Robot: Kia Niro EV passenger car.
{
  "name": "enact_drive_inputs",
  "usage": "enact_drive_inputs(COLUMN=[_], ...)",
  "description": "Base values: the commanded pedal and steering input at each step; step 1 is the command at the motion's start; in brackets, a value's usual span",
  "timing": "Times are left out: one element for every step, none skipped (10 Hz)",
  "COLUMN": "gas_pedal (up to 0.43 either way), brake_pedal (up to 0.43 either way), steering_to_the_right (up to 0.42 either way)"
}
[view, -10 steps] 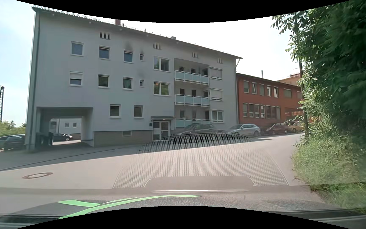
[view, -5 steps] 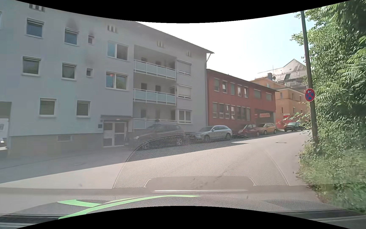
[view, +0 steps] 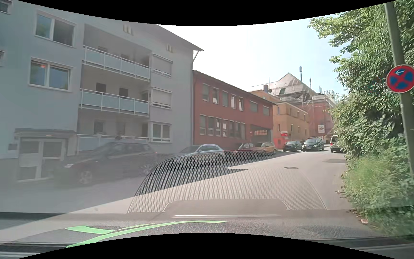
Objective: Follow the waypoints while adhering to traffic rules and regulations
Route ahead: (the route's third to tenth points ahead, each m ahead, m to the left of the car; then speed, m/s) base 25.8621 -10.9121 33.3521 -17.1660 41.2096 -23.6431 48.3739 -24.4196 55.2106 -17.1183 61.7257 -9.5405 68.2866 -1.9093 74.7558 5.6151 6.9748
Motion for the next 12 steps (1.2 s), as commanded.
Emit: enact_drive_inputs(gas_pedal=[0.118,0.118,0.118,0.118,0.118,0.118,0.118,0.110,0.110,0.087,0.079,0.079], brake_pedal=[0.000,0.000,0.000,0.000,0.000,0.000,0.000,0.000,0.000,0.000,0.000,0.000], steering_to_the_right=[0.258,0.258,0.258,0.258,0.258,0.257,0.255,0.249,0.242,0.230,0.215,0.199])
